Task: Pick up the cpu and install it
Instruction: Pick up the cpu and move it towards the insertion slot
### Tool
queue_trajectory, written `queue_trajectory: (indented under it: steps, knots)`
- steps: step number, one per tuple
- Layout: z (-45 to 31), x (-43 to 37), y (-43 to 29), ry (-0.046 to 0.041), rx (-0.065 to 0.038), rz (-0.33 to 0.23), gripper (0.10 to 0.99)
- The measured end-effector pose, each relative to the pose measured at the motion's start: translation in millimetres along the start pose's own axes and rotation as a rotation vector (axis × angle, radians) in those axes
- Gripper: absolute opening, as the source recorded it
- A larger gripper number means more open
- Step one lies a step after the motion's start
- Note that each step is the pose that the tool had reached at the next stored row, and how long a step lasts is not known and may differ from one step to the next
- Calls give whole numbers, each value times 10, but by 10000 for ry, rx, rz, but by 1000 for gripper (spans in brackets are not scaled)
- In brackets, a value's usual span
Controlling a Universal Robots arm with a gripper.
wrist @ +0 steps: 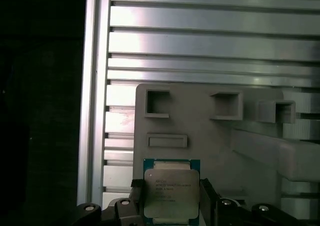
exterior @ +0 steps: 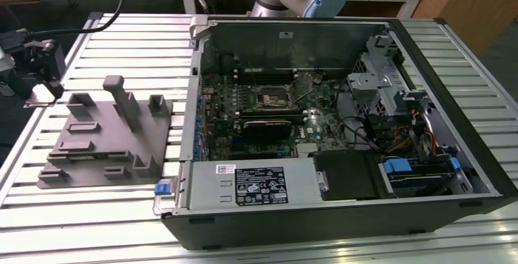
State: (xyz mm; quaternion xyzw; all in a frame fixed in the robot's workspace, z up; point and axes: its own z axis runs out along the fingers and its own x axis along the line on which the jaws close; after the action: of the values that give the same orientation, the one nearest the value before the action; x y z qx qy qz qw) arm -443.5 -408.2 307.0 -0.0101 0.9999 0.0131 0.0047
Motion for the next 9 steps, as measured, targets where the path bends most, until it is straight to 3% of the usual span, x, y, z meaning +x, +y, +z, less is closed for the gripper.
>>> queue_trajectory:
  steps: [9]
  knots:
    - [-97, 0, 3, 0, 0, 1, 533]
